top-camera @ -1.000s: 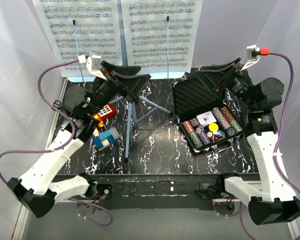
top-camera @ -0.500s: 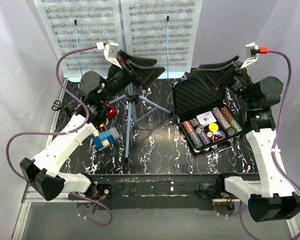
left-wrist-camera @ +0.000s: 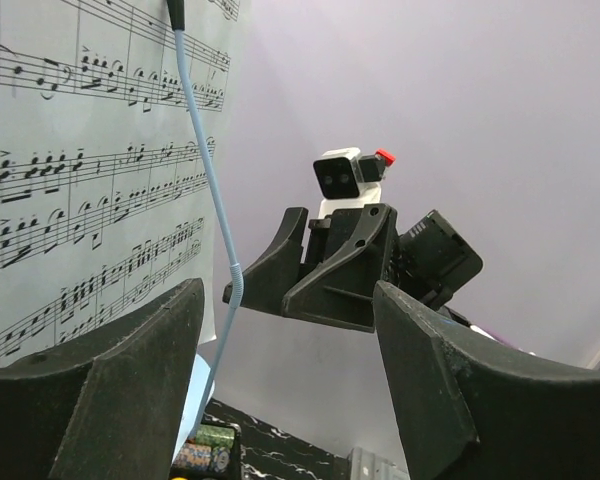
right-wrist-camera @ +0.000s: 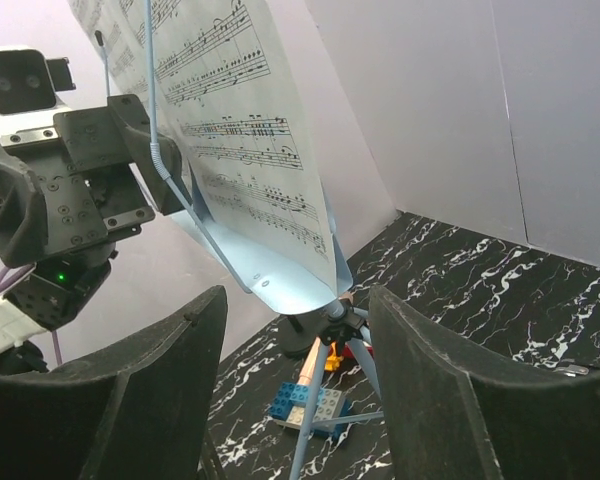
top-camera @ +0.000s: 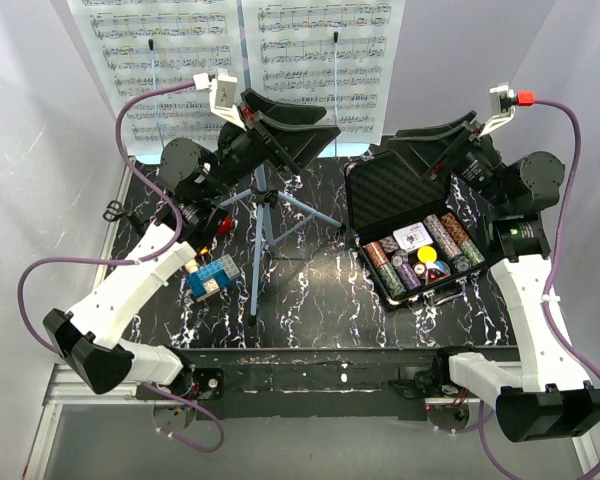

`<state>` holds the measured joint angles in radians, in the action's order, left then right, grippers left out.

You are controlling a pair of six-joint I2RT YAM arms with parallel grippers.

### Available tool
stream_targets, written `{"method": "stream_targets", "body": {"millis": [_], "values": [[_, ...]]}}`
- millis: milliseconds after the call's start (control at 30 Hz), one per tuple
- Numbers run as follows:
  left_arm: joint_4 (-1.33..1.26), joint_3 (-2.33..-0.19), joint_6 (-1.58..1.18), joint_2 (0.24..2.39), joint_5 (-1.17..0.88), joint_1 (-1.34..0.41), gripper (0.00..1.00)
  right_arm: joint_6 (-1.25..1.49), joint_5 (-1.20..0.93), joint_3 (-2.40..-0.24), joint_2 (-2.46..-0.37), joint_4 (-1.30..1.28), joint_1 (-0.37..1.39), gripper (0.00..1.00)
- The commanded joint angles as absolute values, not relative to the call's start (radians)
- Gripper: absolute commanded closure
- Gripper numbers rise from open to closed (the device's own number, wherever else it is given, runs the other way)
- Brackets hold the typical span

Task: Pack up the instrument practice props
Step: Pick up the sheet music from the music stand.

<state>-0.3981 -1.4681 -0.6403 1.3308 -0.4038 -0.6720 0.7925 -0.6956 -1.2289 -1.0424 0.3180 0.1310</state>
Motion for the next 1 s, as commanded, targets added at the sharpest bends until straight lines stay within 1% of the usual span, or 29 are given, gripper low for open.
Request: {"method": "stream_targets", "body": {"millis": [0, 267, 567, 767, 967], "values": [[-0.359, -1.517, -0.603, 1.356, -0.379, -0.698, 0.33, 0.802, -0.706, -1.264, -1.048, 0.362, 0.126, 0.34], [-0.35, -1.539, -0.587, 1.379, -0.357, -0.706, 0.34, 0.796, -0.709, -1.267, -1.049, 0.354, 0.124, 0.37], [-0.374, -1.585, -0.595, 1.408, -0.362, -0.715, 0.38, 0.805, -0.716, -1.258, -1.049, 0.371, 0.127, 0.39], [-0.376, -1.597, -0.589, 1.417, -0.357, -0.721, 0.44, 0.807, -0.716, -1.258, -1.048, 0.374, 0.127, 0.4], [-0.373, -1.594, -0.584, 1.416, -0.328, -0.719, 0.55, 0.813, -0.716, -1.258, -1.051, 0.382, 0.127, 0.4]]}}
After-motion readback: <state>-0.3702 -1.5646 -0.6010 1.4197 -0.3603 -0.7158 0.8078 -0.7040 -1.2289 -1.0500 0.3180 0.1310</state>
